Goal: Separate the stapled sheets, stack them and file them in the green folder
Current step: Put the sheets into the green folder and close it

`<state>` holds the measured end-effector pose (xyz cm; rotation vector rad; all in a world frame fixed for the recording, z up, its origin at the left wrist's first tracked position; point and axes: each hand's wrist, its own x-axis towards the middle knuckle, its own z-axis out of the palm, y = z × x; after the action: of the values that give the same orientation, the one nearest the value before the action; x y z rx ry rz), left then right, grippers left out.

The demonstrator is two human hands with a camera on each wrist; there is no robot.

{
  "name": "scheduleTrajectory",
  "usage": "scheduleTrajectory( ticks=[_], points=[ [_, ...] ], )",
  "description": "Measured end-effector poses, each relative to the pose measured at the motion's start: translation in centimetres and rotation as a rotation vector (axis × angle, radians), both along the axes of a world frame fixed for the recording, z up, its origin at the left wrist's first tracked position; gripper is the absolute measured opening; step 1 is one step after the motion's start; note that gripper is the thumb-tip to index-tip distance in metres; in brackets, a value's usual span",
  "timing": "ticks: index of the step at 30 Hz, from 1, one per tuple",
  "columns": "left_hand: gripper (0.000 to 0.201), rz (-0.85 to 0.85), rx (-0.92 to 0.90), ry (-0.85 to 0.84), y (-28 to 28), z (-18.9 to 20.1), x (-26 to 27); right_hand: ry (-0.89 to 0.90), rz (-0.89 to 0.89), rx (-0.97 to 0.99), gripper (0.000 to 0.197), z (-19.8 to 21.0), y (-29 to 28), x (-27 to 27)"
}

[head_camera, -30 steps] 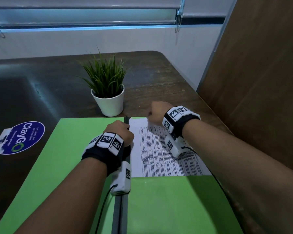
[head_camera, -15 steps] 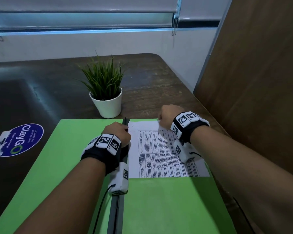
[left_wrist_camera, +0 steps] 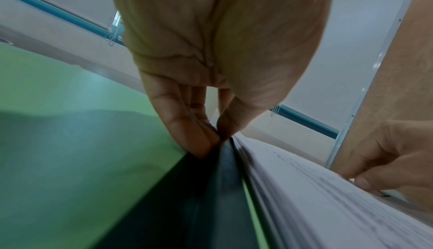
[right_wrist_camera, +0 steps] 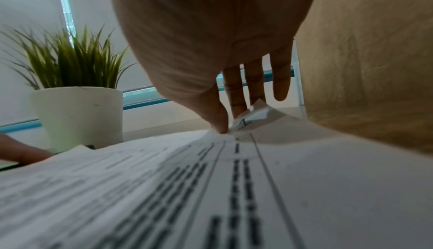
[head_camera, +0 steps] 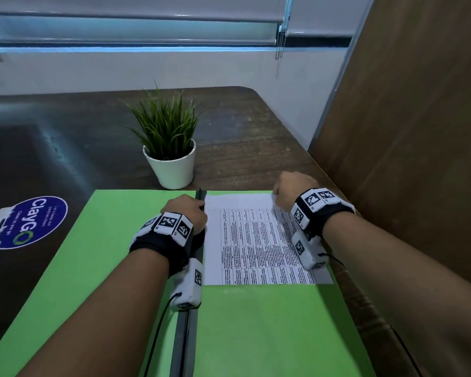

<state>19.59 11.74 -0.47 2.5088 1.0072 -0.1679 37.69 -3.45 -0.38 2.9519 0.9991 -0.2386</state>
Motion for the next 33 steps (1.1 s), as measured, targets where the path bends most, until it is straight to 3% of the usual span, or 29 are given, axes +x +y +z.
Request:
scheduleTrajectory(
  ticks=[4, 9, 15, 23, 33],
  points=[
    [0.049, -0.009, -0.001, 0.017, 0.0, 0.2, 0.0, -0.03, -0.012, -0.035, 0.01, 0.2, -0.1, -0.1],
    [0.052, -0.022, -0.003, 0.036, 0.1, 0.2, 0.0, 0.002, 0.033, -0.066, 0.01, 0.9, -0.9, 0.4],
    [0.053, -0.046, 0.008, 0.058, 0.0, 0.4, 0.0, 0.08, 0.011, 0.062, 0.031, -1.3, -2.4, 1.9],
    [0.053, -0.075, 0.032, 0.085, 0.1, 0.6, -0.1, 0.171, -0.157, 0.368, 0.01, -2.0, -4.9, 3.8],
    [0.05, -0.121, 0.075, 0.105, 0.3, 0.0, 0.3, 0.241, -0.178, 0.391, 0.01, -1.8, -4.2, 3.6]
  ],
)
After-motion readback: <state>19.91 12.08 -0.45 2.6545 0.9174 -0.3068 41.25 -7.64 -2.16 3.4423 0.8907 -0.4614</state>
